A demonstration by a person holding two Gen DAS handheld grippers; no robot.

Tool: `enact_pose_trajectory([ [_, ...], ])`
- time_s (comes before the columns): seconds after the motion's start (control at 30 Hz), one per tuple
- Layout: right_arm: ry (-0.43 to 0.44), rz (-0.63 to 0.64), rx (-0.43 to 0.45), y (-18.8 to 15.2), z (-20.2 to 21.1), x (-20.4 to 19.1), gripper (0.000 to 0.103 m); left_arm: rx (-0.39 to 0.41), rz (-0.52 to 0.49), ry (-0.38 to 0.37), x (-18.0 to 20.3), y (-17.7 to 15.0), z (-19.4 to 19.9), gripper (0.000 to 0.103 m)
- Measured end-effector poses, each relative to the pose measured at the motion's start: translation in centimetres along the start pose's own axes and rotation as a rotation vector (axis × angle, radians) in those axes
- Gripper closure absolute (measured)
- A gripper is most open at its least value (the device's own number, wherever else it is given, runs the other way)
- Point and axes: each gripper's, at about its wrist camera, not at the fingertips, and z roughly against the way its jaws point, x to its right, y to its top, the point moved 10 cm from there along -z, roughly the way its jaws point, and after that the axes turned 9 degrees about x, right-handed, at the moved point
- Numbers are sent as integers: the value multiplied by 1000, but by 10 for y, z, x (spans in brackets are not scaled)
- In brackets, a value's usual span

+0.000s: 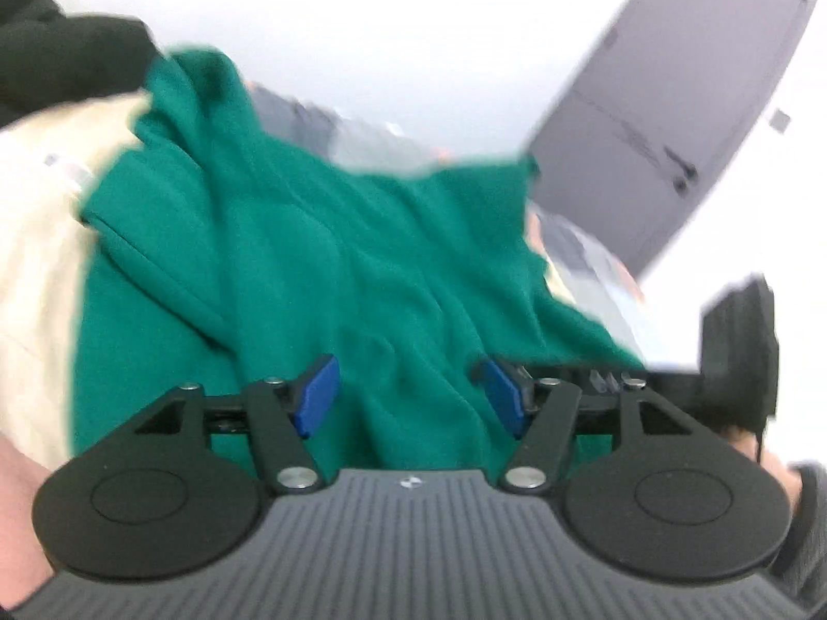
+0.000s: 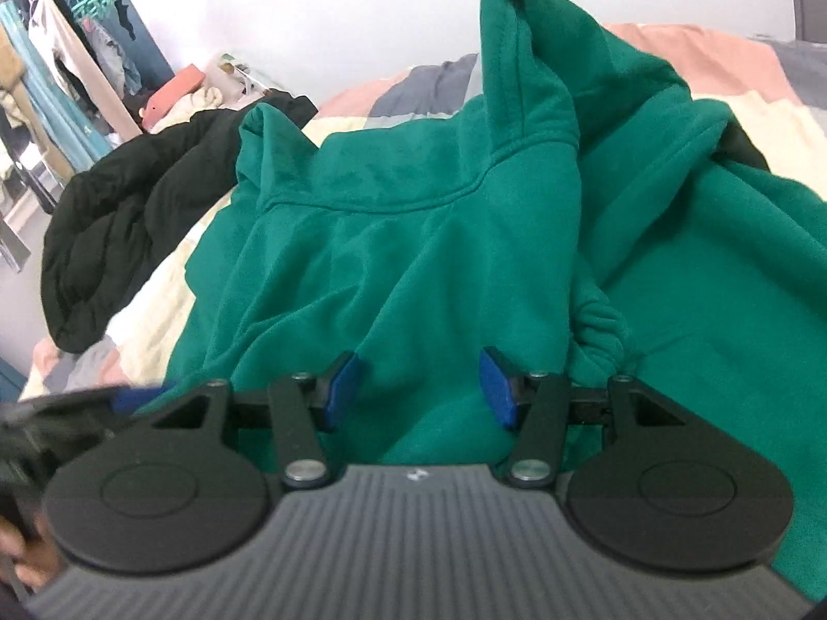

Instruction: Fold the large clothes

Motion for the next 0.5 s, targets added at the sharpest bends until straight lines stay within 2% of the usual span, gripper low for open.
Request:
enact_pose_trajectory([
  [0.1, 21, -7, 22, 7, 4, -4, 48, 51, 52, 64, -28, 18, 1, 34],
  [0.23, 34, -11, 122, 32, 15, -5, 48, 93, 120, 134, -64, 33, -9, 34],
  [0.37, -3, -56, 195, 54, 19, 11, 32, 116, 177, 163, -89, 43, -21, 35],
  [0.5, -42, -61, 201, 60, 9, 29, 32, 117, 167, 203, -100, 36, -33, 35],
])
